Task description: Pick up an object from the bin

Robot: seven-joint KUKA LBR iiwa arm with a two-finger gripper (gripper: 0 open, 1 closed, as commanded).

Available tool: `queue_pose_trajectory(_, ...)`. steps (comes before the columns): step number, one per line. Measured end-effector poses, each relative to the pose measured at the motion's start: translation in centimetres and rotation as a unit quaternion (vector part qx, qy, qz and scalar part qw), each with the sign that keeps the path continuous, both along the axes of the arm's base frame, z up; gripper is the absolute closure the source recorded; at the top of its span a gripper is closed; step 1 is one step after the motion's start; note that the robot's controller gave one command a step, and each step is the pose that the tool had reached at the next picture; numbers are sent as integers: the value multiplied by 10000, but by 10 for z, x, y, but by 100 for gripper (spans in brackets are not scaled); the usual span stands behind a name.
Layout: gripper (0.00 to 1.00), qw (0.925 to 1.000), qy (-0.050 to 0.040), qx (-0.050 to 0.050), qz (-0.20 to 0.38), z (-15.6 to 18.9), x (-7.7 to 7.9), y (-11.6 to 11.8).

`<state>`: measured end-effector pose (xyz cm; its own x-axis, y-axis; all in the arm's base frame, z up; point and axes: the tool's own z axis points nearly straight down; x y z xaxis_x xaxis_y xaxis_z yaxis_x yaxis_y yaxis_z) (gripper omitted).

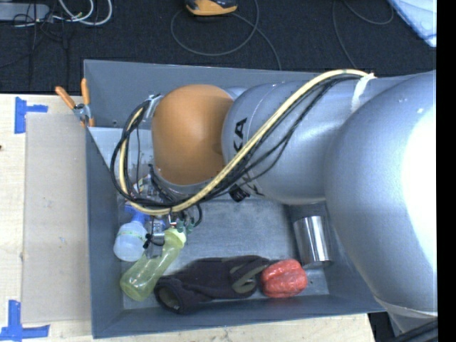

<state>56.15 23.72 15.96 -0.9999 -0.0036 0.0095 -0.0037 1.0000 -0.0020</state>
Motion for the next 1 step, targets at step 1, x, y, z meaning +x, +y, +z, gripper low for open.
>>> queue_pose_trajectory(1,0,10000,-36,8,-25,5,2,-1)
